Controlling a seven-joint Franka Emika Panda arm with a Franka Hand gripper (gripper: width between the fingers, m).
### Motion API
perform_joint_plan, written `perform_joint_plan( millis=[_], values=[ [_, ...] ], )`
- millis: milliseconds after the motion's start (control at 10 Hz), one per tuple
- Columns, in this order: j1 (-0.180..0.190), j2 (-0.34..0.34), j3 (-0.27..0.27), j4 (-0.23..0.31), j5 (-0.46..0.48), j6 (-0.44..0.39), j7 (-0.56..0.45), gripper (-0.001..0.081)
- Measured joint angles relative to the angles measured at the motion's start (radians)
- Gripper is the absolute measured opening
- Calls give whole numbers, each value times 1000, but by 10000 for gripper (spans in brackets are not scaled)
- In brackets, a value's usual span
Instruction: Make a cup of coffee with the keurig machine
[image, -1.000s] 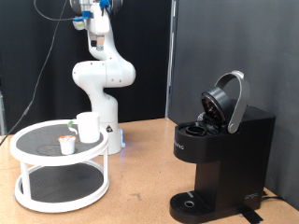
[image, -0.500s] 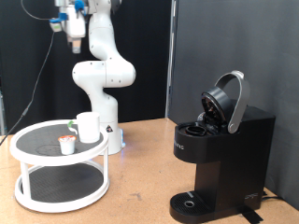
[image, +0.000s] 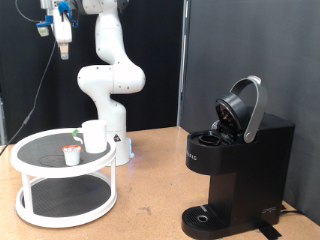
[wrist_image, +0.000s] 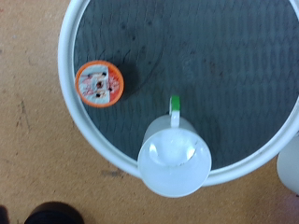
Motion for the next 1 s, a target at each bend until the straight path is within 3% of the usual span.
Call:
perform_joint_plan(
  millis=[400,1000],
  values=[
    [0,7,-20,-69,27,122,-16,734],
    [2,116,1,-163,27,324,66,734]
  ],
)
